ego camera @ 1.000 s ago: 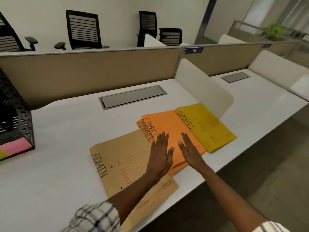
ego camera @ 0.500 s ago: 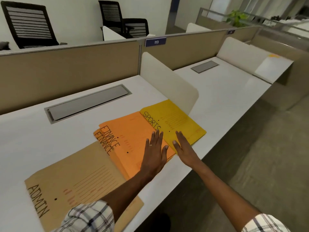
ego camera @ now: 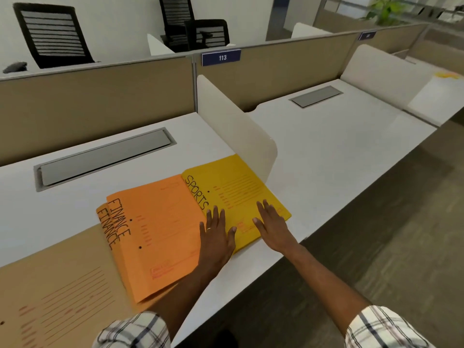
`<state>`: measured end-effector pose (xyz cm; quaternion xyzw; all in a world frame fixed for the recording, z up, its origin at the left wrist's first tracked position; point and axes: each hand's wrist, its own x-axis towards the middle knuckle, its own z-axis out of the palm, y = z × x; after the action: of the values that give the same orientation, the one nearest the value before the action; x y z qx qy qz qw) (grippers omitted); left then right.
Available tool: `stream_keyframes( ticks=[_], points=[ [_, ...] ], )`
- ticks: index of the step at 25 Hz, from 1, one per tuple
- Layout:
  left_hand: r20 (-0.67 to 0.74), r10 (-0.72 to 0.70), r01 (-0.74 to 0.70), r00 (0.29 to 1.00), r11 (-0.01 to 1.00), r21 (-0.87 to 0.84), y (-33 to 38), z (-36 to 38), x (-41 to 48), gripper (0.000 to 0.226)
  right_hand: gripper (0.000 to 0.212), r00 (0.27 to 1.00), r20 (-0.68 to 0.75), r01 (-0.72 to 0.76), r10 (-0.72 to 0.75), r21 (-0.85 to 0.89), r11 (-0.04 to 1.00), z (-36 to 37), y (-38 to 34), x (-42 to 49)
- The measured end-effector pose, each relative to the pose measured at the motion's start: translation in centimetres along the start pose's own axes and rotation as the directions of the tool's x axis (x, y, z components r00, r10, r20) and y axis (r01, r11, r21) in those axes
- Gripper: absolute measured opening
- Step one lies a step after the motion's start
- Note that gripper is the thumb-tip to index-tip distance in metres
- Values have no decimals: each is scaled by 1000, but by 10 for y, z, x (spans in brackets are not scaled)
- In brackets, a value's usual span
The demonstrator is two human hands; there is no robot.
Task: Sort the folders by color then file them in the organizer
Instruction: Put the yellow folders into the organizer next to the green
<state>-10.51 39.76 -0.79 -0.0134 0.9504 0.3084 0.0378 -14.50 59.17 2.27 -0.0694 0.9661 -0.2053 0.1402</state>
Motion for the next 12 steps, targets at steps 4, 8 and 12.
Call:
stream_keyframes(
  ticks=[4,8,12],
  points=[
    [61,-121,132,991,965,-225,3,12,3,70,63,997,72,40,-32,-111,993,13,21,12],
    [-59,-273,227,960,886,-404,21,12,15,70,64,993,114,50,-31,-167,985,26,32,16],
    [-20,-554,344,832,544,-765,27,1,27,80,63,993,108,56,-39,-151,987,33,39,14]
  ],
)
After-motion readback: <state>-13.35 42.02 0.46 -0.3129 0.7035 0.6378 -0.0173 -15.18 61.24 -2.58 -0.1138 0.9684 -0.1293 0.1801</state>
